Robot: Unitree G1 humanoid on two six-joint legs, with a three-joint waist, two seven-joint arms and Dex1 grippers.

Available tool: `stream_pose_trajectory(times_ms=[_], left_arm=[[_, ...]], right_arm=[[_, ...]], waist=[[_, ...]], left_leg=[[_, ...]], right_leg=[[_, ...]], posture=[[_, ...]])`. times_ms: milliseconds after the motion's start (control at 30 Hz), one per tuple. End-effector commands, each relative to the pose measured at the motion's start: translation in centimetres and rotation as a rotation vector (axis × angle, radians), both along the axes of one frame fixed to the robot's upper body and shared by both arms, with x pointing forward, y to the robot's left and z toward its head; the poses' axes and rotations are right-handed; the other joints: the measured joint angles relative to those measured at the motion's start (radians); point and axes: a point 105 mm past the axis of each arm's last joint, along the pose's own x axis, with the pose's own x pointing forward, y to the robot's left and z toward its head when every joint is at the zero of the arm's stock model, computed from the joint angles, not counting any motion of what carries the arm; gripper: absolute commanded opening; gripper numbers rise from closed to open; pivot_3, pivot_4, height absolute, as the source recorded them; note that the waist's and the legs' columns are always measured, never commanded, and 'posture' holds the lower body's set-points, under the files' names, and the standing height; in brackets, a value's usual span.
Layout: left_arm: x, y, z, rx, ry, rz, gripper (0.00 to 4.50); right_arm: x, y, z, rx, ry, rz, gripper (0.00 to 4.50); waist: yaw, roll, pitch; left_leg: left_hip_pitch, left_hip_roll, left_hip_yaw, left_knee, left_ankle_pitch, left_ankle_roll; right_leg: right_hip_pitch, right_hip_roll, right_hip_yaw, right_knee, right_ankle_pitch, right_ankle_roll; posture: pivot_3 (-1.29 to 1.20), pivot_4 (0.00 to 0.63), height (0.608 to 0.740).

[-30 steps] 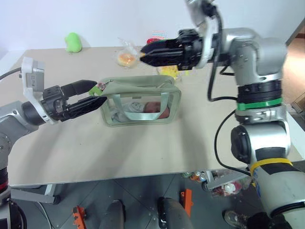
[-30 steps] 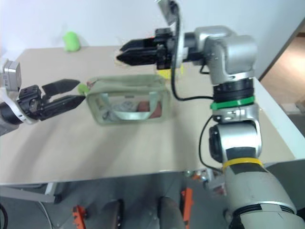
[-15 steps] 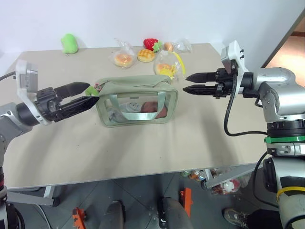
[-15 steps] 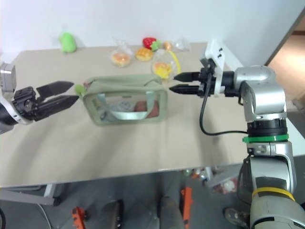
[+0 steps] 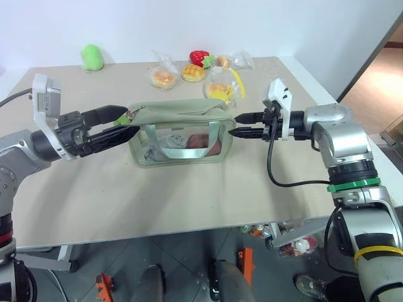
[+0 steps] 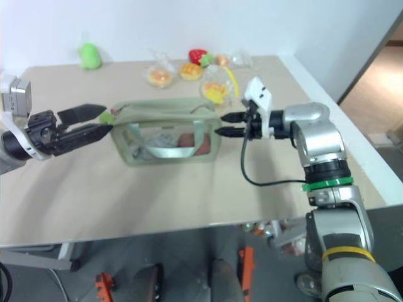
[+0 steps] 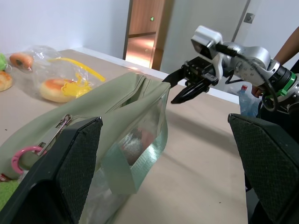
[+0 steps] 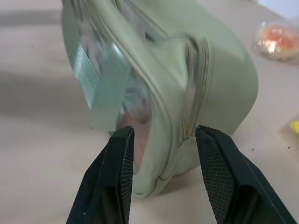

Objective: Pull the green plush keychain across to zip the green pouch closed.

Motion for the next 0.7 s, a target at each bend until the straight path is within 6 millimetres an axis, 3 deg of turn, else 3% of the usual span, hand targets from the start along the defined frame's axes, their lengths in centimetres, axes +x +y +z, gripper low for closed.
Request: stream_pose_trajectory(times_ms=[33, 167, 200, 367, 533, 700], left_arm=[[-0.8, 0.3, 1.1, 0.004, -0.052, 0.012, 4.50], [-1.0, 0.8, 1.0, 0.001, -0.046, 0.042, 4.50], [-1.0, 1.1, 0.9, 0.000, -0.043, 0.053, 4.50], [-0.6, 3.4, 0.6, -0.047, -0.019, 0.147, 4.50], [0.3, 6.2, 0.2, -0.119, 0.017, 0.254, 4.50], [3.1, 8.3, -1.7, -0.158, 0.108, 0.402, 4.50]], right_arm=[[0.3, 0.7, 1.8, -0.007, -0.083, 0.018, 2.11], [0.6, 1.2, 2.3, 0.026, -0.087, 0.020, 2.11], [0.6, 1.2, 2.4, 0.032, -0.091, 0.022, 1.58], [0.3, 1.2, 2.3, 0.038, -0.089, 0.034, 0.05], [0.0, 1.3, 2.0, 0.042, -0.085, 0.050, 0.05], [-0.8, 1.5, 1.6, 0.051, -0.061, 0.084, 0.05]], waist=[[0.000, 0.000, 0.000], [-0.001, 0.000, 0.000], [-0.001, 0.000, 0.000], [-0.001, 0.000, 0.000], [-0.001, 0.000, 0.000], [0.000, 0.000, 0.000]], left_leg=[[0.000, 0.000, 0.000, 0.000, 0.000, 0.000], [0.000, 0.000, 0.000, 0.000, 0.000, 0.000], [0.000, 0.000, 0.000, 0.000, 0.000, 0.000], [0.000, 0.000, 0.000, 0.000, 0.000, 0.000], [0.000, 0.000, 0.000, 0.000, 0.000, 0.000], [0.001, 0.000, 0.000, 0.000, 0.000, 0.000]], right_leg=[[0.000, 0.000, 0.000, 0.000, 0.000, 0.001], [0.000, 0.000, 0.000, 0.000, 0.000, 0.000], [0.000, 0.000, 0.000, 0.000, 0.000, 0.000], [0.000, 0.000, 0.000, 0.000, 0.000, 0.000], [0.000, 0.001, 0.000, 0.000, 0.000, 0.000], [0.000, 0.001, 0.000, 0.001, 0.000, 0.000]], posture=[[0.00, 0.150, 0.740], [0.00, 0.150, 0.740], [0.00, 0.150, 0.740], [0.00, 0.150, 0.740], [0.00, 0.150, 0.740], [0.00, 0.150, 0.740]])
